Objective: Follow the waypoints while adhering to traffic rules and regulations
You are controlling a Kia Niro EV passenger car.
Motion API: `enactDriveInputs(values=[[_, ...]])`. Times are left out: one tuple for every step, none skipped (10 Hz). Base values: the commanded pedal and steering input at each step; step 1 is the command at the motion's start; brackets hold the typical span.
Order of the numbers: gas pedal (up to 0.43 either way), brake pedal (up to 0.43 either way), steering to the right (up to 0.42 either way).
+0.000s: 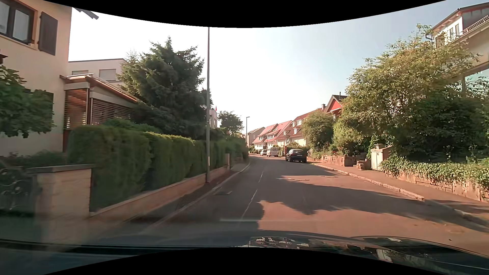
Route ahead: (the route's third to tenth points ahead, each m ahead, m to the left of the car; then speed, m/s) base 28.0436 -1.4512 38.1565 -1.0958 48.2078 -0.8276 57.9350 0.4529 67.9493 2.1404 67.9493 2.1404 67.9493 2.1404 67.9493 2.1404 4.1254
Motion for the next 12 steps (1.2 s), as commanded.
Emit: enactDriveInputs(values=[[0.157, 0.0, 0.125], [0.157, 0.0, 0.122], [0.157, 0.0, 0.115], [0.157, 0.0, 0.109], [0.157, 0.0, 0.105], [0.157, 0.0, 0.091], [0.157, 0.0, 0.076], [0.157, 0.0, 0.067], [0.157, 0.0, 0.063], [0.15, 0.0, 0.059], [0.13, 0.0, 0.049], [0.13, 0.0, 0.041]])
